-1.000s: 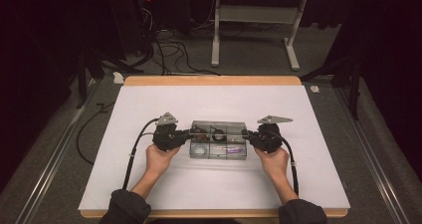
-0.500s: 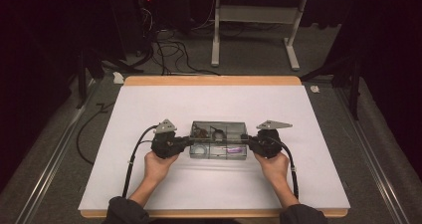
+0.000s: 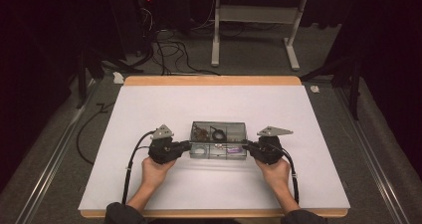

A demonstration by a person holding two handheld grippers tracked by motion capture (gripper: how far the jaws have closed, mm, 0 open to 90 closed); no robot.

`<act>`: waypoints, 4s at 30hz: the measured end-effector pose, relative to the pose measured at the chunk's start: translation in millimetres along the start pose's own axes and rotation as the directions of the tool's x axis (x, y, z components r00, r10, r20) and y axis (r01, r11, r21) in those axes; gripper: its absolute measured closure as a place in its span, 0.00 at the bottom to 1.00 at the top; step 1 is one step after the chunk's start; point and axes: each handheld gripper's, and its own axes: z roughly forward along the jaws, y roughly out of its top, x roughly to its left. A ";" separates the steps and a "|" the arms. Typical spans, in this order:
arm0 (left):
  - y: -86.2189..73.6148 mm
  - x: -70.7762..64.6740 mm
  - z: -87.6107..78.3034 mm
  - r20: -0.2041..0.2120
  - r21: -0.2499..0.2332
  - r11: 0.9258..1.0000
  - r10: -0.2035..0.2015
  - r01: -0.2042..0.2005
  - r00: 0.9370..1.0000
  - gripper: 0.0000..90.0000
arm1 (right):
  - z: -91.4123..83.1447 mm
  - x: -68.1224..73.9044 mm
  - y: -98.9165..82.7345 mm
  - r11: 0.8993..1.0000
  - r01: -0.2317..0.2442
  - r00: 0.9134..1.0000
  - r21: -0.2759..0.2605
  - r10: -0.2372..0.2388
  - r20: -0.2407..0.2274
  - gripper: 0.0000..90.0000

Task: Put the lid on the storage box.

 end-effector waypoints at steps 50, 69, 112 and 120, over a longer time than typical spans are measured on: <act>-18.7 -8.9 -10.5 -0.013 -0.012 1.000 -0.003 0.003 1.000 0.89 | -28.2 11.4 -25.9 0.998 0.057 0.998 -0.008 -0.057 0.024 0.93; -23.3 -4.0 -15.4 -0.025 0.003 1.000 -0.012 0.012 1.000 0.85 | -26.1 5.0 -33.3 0.999 0.035 0.999 0.020 -0.036 0.031 0.87; -12.3 28.5 -33.2 -0.188 -0.041 0.998 -0.055 0.048 0.981 0.63 | -43.6 -29.0 -23.4 0.998 -0.020 0.992 -0.051 0.026 0.121 0.75; -14.2 34.8 -32.1 -0.206 -0.037 0.997 -0.070 0.064 0.976 0.62 | -40.0 -35.0 -22.5 0.999 -0.032 0.991 -0.038 0.037 0.127 0.73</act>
